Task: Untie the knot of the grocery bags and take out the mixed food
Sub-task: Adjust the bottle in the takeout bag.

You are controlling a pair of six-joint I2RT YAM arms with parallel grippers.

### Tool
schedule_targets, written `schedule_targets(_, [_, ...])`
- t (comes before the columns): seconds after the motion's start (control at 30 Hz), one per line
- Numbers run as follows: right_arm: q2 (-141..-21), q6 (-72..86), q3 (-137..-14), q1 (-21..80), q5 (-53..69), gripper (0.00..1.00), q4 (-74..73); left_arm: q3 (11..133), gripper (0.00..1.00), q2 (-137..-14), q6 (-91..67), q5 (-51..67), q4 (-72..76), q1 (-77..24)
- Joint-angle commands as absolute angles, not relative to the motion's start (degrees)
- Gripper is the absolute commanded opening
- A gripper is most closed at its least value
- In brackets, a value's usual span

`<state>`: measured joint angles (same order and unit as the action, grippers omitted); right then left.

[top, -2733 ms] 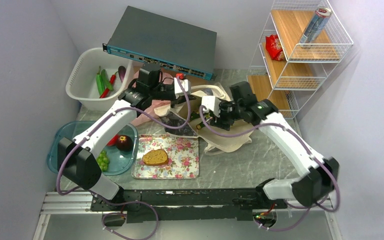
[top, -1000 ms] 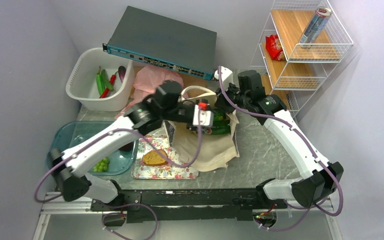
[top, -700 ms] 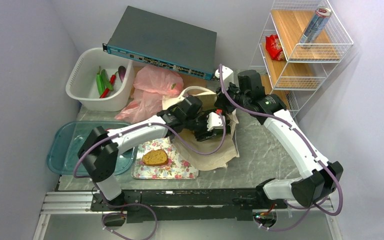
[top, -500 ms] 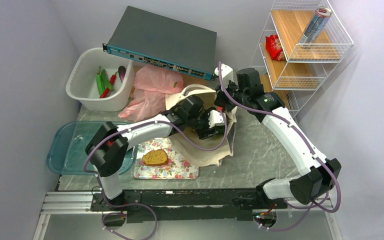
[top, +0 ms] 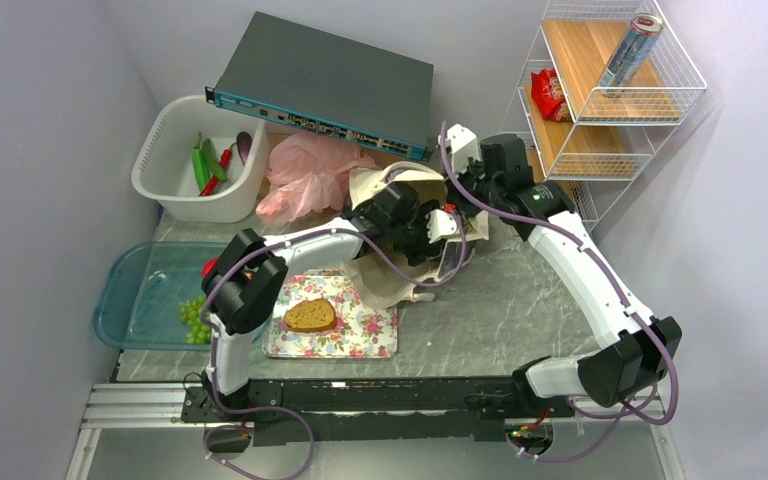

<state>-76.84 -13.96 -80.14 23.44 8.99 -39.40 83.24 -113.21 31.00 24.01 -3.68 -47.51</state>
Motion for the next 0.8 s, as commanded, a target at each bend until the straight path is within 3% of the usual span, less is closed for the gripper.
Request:
schedule_targets(0.0, [-74.96,-10.20,-84.06,26.57,17.46,0.00,-36.05,79.04,0.76,-110.07,33.06,16.10,-7.52,-49.92])
schedule_targets(0.27, [-75.70,-10.12,-84.43,26.78,16.55,0.00,-35.68,86.49,0.82,-104.72,37.42,-7.57,-24.91,-61.02])
schedule_targets(0.37, [-75.58,-10.63,-84.30,26.89,17.11,0.00,-35.72,88.50,0.81,-106.20,37.31,-8.99,-28.25,-61.41])
schedule_targets(0.5, [-74.98,-12.03,-83.93,27.05,18.87,0.00,-36.34,85.53,0.71,-105.56,40.07,-6.73,-26.65,-57.30])
schedule_targets(0.77, [-75.79,-13.71,-85.25,27.43,20.77,0.00,-37.51,83.99,0.62,-109.43,54.89,-6.75,-20.50,-48.69])
